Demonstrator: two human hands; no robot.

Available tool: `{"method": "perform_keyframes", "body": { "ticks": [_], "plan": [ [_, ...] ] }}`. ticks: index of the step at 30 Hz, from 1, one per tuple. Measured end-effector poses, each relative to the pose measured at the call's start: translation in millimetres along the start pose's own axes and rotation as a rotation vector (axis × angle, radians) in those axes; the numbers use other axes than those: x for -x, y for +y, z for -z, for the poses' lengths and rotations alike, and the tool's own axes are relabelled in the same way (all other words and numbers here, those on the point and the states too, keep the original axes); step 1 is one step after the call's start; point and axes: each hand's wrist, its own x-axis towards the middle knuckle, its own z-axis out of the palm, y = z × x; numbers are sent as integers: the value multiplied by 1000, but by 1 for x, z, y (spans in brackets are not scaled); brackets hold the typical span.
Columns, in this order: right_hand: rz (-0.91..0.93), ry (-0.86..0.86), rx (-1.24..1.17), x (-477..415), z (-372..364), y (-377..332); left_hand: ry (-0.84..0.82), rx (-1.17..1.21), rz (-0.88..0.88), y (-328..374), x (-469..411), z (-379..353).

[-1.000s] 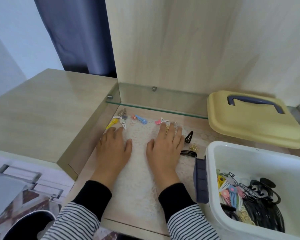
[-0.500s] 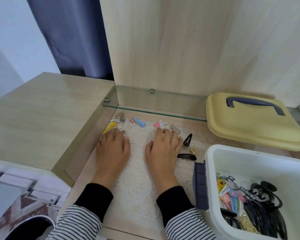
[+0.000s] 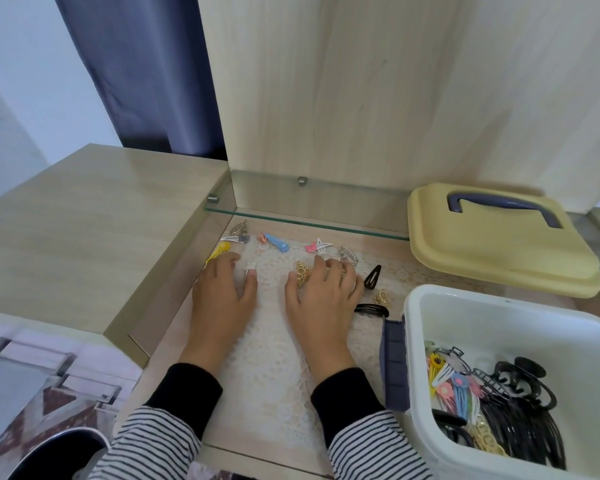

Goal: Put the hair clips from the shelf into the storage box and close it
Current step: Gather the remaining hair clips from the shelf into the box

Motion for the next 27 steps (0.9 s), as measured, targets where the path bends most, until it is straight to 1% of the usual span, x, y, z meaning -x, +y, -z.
{"method": "perform_keyframes", "body": {
  "ticks": [2,6,12,16,23,27],
  "plan": [
    [-9,-5,15,0,0,1,-39,-56,-1,-2,-2,-1],
    [66,10,-5,1,0,1,-56,-106,-25,-4,-1,-2],
    [175,23,-57,3,5,-2,-25,-92,-62,-4,0,0],
    [198,-2,-34,5,11,-5,-1,-131,-157,-3,-1,0],
    [168,-145,-37,10,30,-18,18,-256,-276,-3,-1,0],
    [218,-219,-128,11,56,-27,-44,-245,-299,6,-2,4]
  ]
}}
